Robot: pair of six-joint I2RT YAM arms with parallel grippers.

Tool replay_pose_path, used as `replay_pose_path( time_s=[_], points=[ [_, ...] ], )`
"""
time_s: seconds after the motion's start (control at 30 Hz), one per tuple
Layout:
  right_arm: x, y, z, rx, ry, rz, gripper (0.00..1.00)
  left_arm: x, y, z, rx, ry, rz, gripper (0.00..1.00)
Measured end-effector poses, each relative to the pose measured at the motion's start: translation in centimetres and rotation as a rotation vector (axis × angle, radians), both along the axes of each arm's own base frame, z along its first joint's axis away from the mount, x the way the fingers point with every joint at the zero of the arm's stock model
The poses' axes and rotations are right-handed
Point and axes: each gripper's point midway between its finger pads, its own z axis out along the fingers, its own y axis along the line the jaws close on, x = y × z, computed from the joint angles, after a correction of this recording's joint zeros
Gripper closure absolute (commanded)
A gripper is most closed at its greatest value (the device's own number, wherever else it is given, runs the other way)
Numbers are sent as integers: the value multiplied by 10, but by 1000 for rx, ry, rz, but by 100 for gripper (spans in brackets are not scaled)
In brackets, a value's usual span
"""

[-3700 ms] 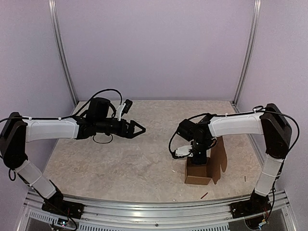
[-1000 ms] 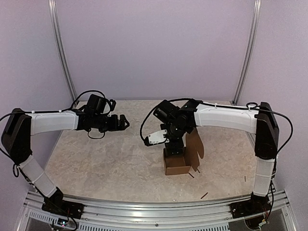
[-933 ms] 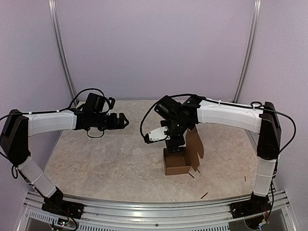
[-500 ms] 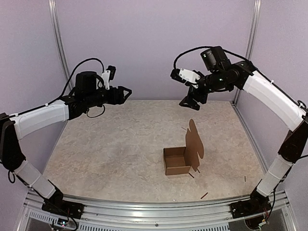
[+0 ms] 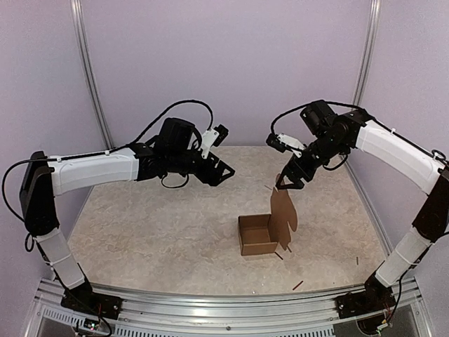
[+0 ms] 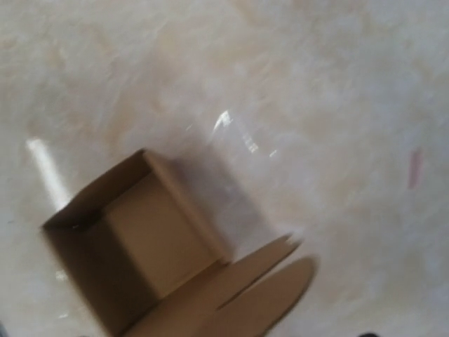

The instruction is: Fold the paper box

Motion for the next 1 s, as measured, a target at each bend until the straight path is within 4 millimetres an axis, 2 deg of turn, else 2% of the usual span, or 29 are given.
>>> replay_pose_path(
  time_s=[0.1,0.3,0.5,0.6,0.77,0.9,1.0],
  points=[
    [-8,0,-8,11,54,-6,38,-4,1,-9,22,18,10,23],
    [-20,-4,-16,10,102,-8,75,-9,7,-25,57,45,37,24],
    [-24,-4,-17,5,123,8,98,-14,12,-27,74,48,36,25],
    [-18,4,-13,20,124,30,100,-25,15,-33,72,47,-4,25],
    [-7,32,-9,22,97,113,100,-53,15,-42,23,46,-120,24],
    [-16,58,-11,-1,66,223,100,-61,5,-32,-29,12,-193,25],
    [-27,72,-12,-20,41,297,100,-62,0,-22,-55,-29,-229,34]
  ],
)
